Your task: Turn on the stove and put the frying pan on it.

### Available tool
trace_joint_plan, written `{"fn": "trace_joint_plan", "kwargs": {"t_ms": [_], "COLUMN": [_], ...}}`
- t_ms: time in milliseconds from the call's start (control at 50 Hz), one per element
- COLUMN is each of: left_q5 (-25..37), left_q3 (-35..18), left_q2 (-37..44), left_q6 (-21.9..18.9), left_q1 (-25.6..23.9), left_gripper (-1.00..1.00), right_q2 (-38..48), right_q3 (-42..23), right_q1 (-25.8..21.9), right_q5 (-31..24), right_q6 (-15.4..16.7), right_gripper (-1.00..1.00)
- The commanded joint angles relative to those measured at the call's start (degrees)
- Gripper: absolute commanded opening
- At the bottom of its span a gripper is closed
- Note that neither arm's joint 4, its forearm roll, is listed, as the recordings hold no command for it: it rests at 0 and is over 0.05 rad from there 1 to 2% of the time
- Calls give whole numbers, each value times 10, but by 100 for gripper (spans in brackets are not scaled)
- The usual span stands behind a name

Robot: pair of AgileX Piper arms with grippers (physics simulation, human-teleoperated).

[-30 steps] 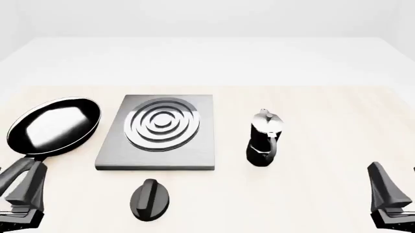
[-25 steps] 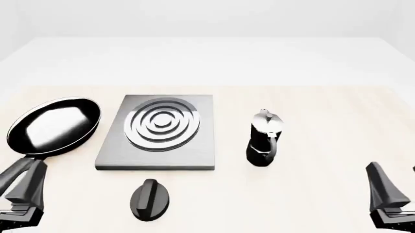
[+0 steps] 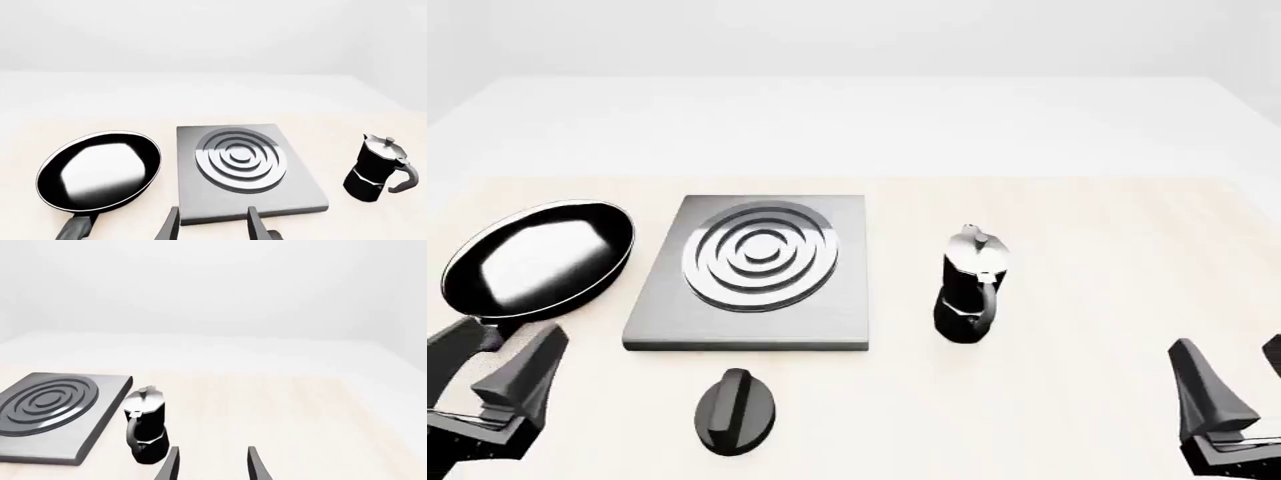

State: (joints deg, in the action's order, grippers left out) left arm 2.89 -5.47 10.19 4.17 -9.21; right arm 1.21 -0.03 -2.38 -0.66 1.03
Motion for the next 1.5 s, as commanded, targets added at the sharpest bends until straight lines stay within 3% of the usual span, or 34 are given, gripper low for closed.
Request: {"fn": "trace_joint_plan", "kwargs": {"t_ms": [20,120,180,260,300,340,480,500,580,980,1500], "left_q5": [45,58,52,65,79,89,115,114,109,-1,-194], "left_q3": [-35,-41,-38,-41,-40,-29,-28,-13,-10,22,36], "left_q2": [60,115,145,157,159,170,171,184,187,280,474], "left_q6": [17,37,36,35,67,75,81,98,104,130,114], "left_q1": [-68,-111,-111,-121,-138,-169,-200,-227,-236,-276,-284], "left_gripper": [100,100,100,100,100,100,100,100,100,100,100], "right_q2": [8,18,19,18,16,9,-2,-10,-10,-12,-11], "right_q3": [0,0,0,0,0,0,0,0,0,0,0], "right_q1": [-12,-15,-14,-14,-16,-20,-25,-28,-28,-26,-24], "right_q5": [-2,0,-1,-5,-12,-24,-37,-46,-48,-53,-54], "right_q6": [-4,-3,-4,-8,-15,-13,-16,-17,-19,-28,-32], "right_gripper": [100,100,100,100,100,100,100,100,100,100,100]}}
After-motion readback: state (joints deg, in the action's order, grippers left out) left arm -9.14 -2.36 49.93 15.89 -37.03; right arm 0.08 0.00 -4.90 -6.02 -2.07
